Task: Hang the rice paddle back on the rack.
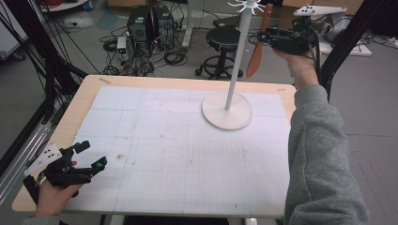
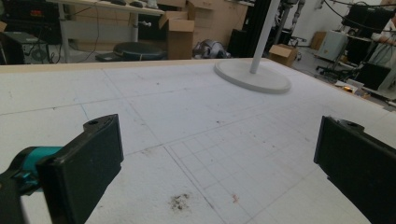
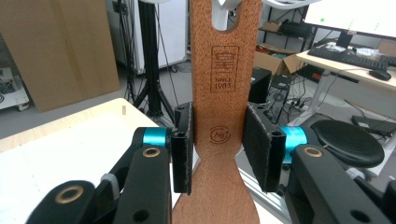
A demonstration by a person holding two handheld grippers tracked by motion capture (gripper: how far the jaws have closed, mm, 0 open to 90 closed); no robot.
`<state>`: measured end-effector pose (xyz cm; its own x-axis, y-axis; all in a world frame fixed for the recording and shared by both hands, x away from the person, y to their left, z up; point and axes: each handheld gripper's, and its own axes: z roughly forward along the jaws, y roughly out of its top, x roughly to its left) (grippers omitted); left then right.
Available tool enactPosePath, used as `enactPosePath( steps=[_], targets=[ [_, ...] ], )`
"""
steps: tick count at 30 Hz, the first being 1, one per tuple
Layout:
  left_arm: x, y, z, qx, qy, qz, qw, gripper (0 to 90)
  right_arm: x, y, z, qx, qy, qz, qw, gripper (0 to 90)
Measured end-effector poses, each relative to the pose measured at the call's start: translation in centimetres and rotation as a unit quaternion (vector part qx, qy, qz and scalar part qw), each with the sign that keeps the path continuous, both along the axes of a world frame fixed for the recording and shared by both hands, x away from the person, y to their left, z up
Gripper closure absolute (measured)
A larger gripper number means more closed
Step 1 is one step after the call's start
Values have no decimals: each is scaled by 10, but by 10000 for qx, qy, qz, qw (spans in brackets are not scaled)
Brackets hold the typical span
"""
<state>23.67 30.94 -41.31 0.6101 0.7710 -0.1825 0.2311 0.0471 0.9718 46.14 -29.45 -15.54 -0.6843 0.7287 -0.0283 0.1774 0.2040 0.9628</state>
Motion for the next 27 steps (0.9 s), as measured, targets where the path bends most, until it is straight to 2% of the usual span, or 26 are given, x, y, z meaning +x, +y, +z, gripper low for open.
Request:
enactPosePath(
  steps=[12,17,21,22,25,27],
  targets=[
    [0,1,-1,-10,20,9,10000,18,6,6,-6,-15,90,-32,10000,647],
    [0,-1,0,3,-7,-11,10000,18,1,7,-9,-71,10,-99,9999,624],
    [0,-1,1,-2,-7,-19,10000,18,-7,7,-10,-78,-60,-207,9997,479],
    [0,-2,1,-10,-7,-20,10000,18,-10,7,-11,-149,-59,-227,9996,437],
    [1,-3,1,-19,-12,-32,10000,18,-20,5,-14,-172,-57,-274,9995,362],
    [1,-3,0,-17,-7,-46,10000,18,-28,4,-18,-111,-79,-240,9996,248]
  ],
)
